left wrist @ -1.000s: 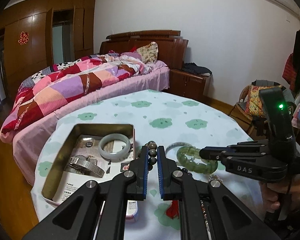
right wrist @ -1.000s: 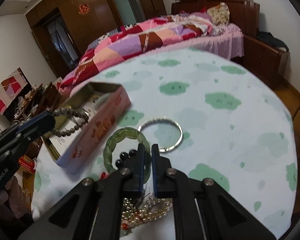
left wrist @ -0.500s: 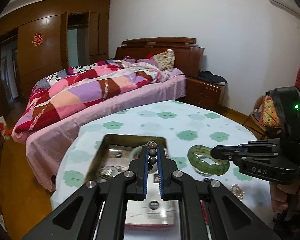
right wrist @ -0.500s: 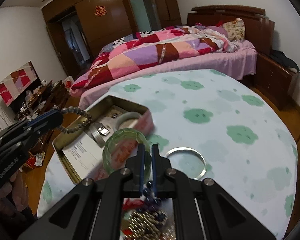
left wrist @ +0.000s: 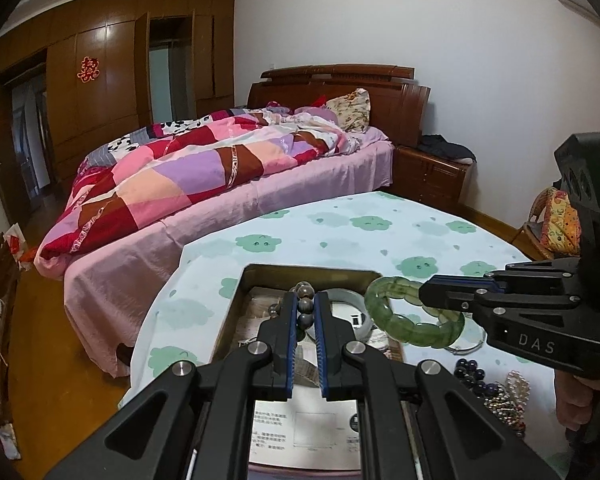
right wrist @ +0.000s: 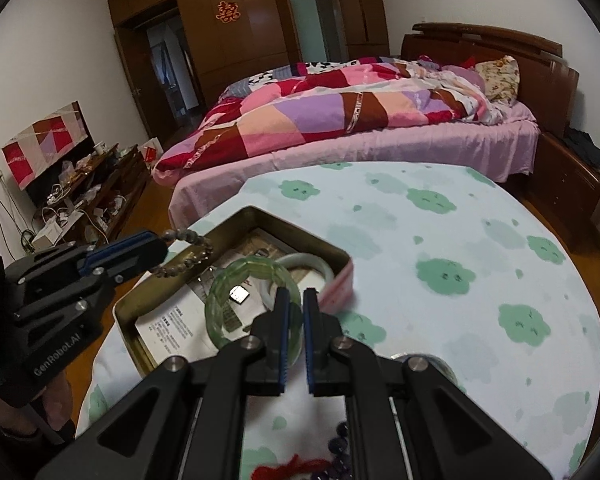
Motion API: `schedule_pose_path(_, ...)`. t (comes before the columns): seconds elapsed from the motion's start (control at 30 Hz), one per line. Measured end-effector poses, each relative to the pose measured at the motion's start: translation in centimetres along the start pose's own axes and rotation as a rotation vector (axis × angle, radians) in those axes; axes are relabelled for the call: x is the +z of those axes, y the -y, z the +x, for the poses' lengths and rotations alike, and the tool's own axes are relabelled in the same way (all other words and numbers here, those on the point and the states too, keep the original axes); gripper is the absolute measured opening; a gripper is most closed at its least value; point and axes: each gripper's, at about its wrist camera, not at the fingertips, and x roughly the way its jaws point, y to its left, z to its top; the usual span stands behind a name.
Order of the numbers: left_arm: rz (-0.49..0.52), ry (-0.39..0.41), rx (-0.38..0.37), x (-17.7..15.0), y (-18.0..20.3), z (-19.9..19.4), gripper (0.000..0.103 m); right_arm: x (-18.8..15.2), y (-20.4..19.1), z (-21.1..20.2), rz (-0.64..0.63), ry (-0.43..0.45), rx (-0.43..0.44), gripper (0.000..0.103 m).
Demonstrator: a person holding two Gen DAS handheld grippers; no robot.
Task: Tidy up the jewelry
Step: 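Lower the beaded bracelet into the tin with the left gripper while the right gripper places the green bangle there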
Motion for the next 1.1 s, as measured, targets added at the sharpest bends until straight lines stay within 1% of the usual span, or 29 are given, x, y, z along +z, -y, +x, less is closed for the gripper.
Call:
schedule_pose_path(0.4,-0.021,-0.057,0.019,-0.5,-1.7,2.6,0.008,0.3,-1.9,2.4,-0.047,-0.036,-0.003,0.009)
schedule_pose_path(0.77,-0.032,-0.093,0.020,-0.8,-2.5,3.9,0.008,-0.2,-2.3,3.7,-0.065,-0.070,-0.014,0.009)
schedule_pose_path(1.1,-0.038,-0.121,0.023,-1.3,-2.8,4.8,0.008,-0.3,-2.5,4.4,-0.072,-0.083,-0.027,0.009)
